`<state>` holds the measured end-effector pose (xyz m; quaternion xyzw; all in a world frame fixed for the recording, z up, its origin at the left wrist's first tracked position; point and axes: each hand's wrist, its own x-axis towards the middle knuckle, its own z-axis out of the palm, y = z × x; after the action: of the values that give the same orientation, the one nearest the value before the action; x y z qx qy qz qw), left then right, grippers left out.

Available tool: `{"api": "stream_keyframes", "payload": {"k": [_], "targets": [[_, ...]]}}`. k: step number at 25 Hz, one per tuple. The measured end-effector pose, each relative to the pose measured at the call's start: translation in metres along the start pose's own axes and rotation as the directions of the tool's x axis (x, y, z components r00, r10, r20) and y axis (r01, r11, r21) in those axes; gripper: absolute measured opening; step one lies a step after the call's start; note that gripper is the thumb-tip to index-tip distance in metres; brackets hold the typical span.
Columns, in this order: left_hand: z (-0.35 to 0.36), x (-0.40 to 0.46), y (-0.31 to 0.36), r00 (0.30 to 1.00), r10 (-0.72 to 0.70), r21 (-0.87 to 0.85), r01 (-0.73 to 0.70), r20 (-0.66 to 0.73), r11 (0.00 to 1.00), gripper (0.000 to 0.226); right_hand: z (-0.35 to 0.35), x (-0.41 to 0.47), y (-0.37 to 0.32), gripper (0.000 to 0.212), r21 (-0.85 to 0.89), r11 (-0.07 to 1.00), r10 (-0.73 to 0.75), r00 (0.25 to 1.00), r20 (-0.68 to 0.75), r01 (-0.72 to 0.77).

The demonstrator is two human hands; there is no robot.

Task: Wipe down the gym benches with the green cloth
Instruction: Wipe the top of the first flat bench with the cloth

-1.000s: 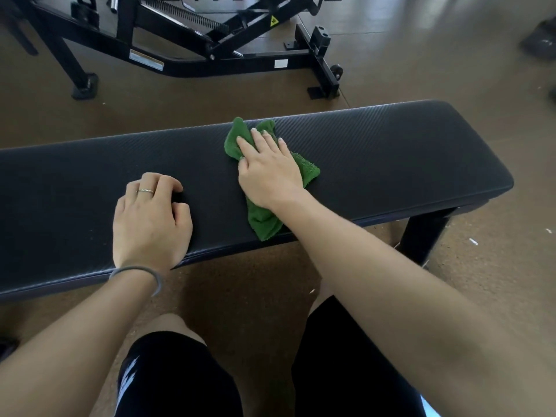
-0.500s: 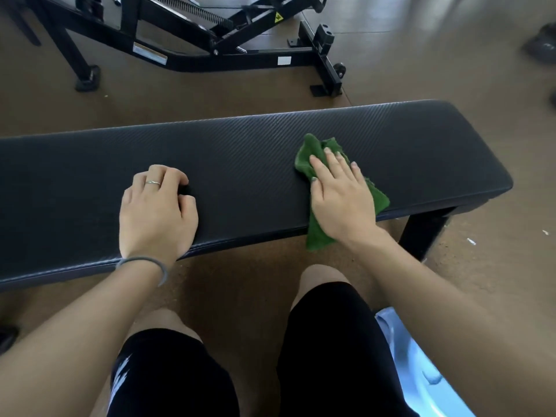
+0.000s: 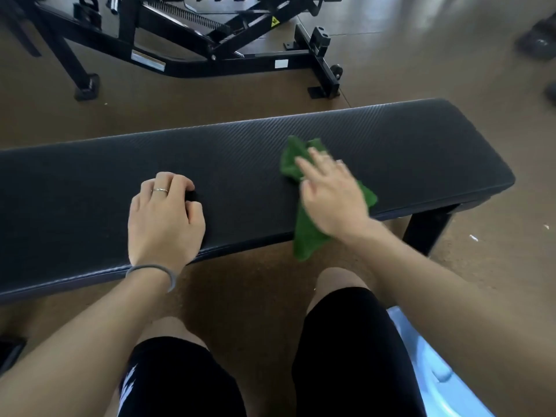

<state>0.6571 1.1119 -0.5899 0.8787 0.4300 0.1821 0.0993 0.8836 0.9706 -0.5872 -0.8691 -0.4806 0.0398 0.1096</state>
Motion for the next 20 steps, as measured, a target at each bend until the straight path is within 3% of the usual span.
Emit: {"api": "stream_keyframes", "payload": {"k": [3,7,10,15,20], "targets": [[0.002,0.002,-0.002,1.0,0.006,0.02,-0.006,-0.015,1.0,0.02,-0.001,0.007,-0.003,0.058,-0.021,0.989,0.149,0.989,0.008,-0.148],[0.003,0.003,-0.001,1.0,0.017,0.034,-0.016,-0.025,0.999,0.027,0.02,-0.004,-0.085,0.061,-0.009,0.995,-0.098,0.994,0.044,0.099],[0.003,0.003,-0.001,0.999,0.022,0.042,-0.021,-0.026,0.999,0.024,0.024,-0.004,-0.099,0.06,0.011,0.976,-0.22,0.973,0.065,0.22],[0.003,0.003,0.0,1.0,0.007,0.047,-0.006,-0.027,0.999,0.026,0.018,-0.042,-0.075,0.057,0.054,0.948,-0.317,0.945,0.085,0.313],[0.005,0.007,0.0,0.999,-0.03,0.058,0.032,-0.023,0.998,0.026,0.016,0.063,-0.075,0.056,0.056,0.947,-0.323,0.935,0.147,0.318]]}}
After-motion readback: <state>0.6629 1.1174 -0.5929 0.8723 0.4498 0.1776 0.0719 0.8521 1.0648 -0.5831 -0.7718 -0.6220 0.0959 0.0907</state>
